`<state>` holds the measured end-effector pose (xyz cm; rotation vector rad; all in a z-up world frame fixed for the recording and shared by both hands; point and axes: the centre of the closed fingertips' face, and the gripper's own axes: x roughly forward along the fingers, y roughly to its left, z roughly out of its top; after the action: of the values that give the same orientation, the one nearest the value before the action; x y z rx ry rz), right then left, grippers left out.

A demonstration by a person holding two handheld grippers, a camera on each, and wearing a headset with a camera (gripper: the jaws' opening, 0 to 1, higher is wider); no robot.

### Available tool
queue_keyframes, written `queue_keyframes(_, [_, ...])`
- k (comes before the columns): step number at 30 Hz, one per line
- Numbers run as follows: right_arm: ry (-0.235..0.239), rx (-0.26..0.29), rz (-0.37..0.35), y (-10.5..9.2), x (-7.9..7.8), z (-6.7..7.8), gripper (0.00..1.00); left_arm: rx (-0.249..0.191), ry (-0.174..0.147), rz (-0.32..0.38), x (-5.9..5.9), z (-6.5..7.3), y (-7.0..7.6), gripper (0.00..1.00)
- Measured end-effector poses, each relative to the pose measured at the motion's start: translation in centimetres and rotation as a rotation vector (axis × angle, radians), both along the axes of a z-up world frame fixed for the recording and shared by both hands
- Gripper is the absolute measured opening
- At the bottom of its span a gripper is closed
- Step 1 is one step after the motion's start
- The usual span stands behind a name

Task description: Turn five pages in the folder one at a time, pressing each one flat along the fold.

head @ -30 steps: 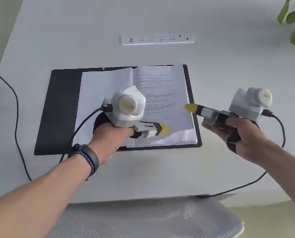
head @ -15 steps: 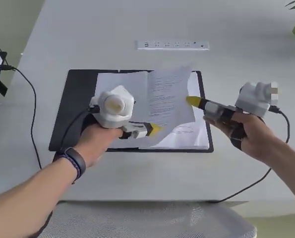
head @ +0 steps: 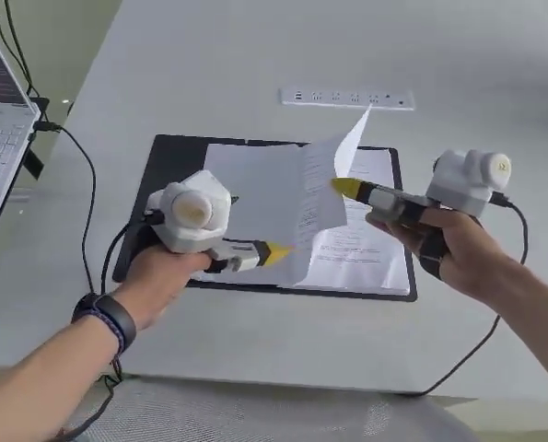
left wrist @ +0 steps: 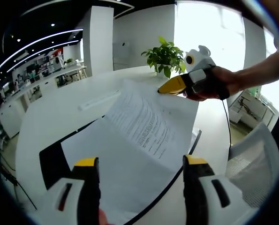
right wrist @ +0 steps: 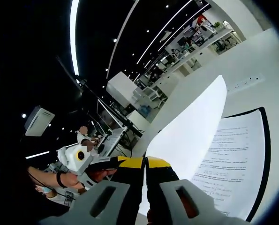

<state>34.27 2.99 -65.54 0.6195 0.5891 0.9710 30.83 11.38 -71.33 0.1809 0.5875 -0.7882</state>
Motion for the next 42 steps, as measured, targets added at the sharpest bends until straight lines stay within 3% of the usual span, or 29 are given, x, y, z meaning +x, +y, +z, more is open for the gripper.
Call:
queue_keyframes(7, [-0.007,-0.001,0.047,2.3,-0.1,0.3,0.00,-0.012,-0.002,0.071,-0.9,0.5,3.6,0.73])
queue_keyframes(13, [-0.007,-0.004,0.088,4.9,-0.3,0.3,0.00,-0.008,-0.002,0.104,-1.9,0.5,5.8,0.73])
queue_keyframes(19, [-0.004,-0.007,0.129,7.8,-0.6,0.0,0.00,-0.018,-0.003,0.130,-2.5,0.8,7.0,0.74])
queue_keyframes(30, [0.040,-0.025,0.185,12.1,-1.1,-2.0,0.00,-0.025,-0.007,0.162,-3.6,1.4,8.7,0.73])
queue_keyframes(42, [0.104,-0.065,0.241,15.7,-1.5,-5.4,0.00,-0.036,0.013,0.210,-4.8,1.3,10.5,0.74])
